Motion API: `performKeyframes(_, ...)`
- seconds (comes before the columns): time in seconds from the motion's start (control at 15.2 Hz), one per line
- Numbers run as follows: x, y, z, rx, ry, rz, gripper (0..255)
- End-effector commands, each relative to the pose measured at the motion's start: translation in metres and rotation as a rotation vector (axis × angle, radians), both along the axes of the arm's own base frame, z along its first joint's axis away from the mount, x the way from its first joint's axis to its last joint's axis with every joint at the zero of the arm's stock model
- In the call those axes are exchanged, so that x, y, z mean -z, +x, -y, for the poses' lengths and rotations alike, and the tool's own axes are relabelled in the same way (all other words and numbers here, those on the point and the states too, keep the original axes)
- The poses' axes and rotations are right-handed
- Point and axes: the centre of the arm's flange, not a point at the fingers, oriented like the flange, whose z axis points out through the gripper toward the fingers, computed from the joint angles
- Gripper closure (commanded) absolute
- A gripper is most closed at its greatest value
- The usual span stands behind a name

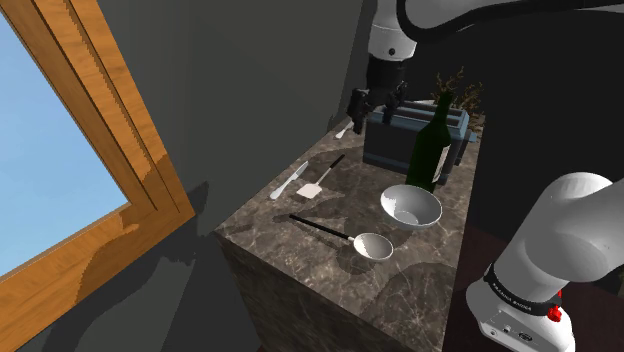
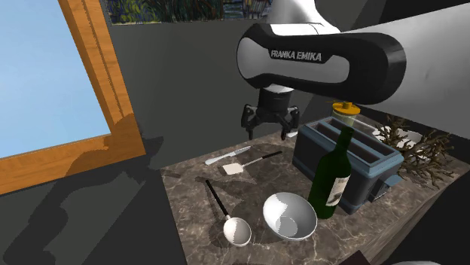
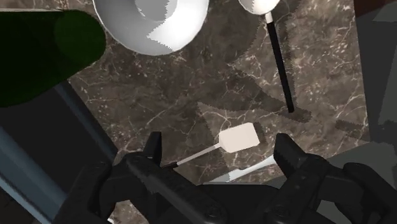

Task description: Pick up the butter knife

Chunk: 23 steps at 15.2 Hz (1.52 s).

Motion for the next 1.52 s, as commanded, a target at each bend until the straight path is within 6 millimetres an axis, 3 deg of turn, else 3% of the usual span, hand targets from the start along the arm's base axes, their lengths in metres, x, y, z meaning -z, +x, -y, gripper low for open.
performKeyframes(0.0,0.018,0.017,-0.011,0.092,0.022,-0.013,0)
performKeyframes(0.73,0.104,0.129,-0.046,0.557,0.133,-0.081,0)
performKeyframes(1.45,0.196,0.241,-0.038,1.022,0.244,-0.148,0)
